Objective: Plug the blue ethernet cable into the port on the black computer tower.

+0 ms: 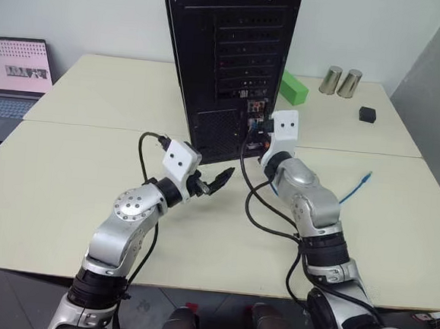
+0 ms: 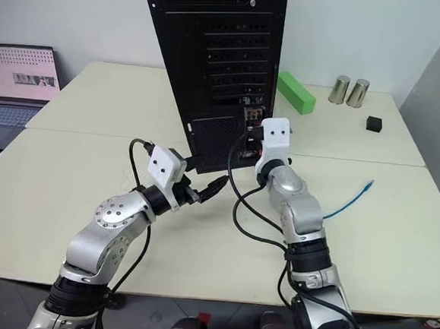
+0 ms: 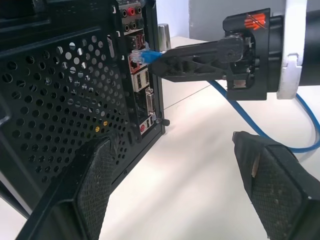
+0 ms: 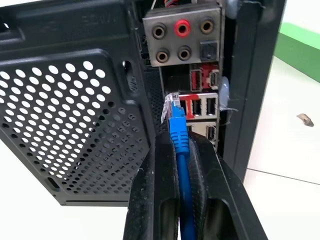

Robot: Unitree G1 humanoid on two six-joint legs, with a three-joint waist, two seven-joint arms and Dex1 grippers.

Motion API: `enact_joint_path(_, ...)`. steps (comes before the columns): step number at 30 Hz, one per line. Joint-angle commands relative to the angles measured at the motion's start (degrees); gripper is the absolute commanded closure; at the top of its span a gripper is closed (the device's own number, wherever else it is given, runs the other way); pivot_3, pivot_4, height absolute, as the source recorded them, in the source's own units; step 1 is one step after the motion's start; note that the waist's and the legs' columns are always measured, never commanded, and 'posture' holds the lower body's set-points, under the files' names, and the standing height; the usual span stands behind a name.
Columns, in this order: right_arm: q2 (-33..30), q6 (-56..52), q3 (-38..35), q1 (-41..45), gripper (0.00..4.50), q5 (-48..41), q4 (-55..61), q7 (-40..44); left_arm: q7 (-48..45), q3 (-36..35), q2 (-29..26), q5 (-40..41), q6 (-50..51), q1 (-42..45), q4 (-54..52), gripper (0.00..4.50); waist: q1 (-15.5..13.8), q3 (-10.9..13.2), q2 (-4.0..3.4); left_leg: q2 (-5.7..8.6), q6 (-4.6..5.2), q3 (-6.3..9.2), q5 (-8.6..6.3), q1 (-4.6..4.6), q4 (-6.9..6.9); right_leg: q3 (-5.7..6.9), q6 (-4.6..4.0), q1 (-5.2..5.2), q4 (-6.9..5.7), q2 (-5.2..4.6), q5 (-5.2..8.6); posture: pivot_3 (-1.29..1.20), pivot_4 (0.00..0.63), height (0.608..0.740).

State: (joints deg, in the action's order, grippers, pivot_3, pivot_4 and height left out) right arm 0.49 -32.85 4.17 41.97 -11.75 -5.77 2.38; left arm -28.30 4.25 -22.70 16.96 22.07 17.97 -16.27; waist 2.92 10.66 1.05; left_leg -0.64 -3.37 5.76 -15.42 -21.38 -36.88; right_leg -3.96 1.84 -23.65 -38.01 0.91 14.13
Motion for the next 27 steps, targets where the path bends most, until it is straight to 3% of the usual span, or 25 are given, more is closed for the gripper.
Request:
enact_joint_path(1,0.3,1.5,-0.6,2.0,4.50,0.9,0.0,0.5,-0.5,-0.2,0.1,-0.3,-1.0,0.4,-2.4,0.65,0.0,0.0,0.00,0.00,0.00,0.00,0.00,0.00,0.00,0.00,0.00,0.00,0.00,0.00,0.00,0.00,0.150,0.740)
enact_joint_path(27,0.5,0.7,-0.9,2.8,4.50,2.2,2.4,1.6,-1.0,-0.2,1.2,-1.9,-1.6,0.7,-2.1,0.65,0.3,0.0,0.00,-0.01,-0.01,-0.02,0.01,-0.44,-0.05,-0.01,-0.29,-0.47,-0.11,0.00,-0.19,0.00,0.150,0.740)
